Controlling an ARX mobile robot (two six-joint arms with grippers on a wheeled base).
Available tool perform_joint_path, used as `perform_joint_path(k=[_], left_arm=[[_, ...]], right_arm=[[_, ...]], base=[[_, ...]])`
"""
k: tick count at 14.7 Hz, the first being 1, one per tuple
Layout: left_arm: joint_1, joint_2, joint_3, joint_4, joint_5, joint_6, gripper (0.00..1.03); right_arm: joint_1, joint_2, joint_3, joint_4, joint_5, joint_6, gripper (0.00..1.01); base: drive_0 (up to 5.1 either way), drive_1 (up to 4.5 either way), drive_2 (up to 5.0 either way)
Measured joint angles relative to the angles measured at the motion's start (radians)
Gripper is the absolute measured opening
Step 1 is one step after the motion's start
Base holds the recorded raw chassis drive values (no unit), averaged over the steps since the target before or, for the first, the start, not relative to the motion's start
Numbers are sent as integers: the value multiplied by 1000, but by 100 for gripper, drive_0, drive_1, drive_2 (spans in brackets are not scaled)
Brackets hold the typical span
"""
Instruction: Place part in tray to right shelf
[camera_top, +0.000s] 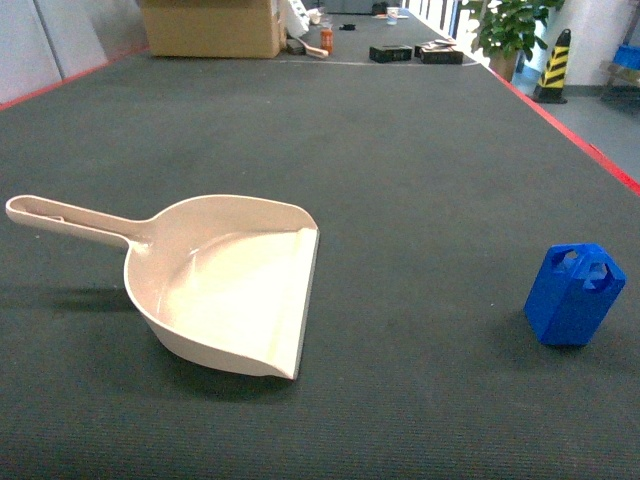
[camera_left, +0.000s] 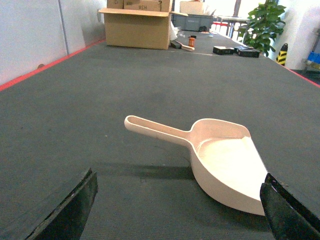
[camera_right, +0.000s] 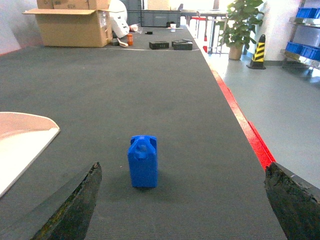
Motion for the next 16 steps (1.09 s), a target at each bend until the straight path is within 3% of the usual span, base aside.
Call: perform_joint_path(k=[16], left_arm=[[0, 0, 0, 0, 0, 0, 98]], right_arm=[[0, 0, 0, 0, 0, 0, 98]], base=[[0, 0, 0]])
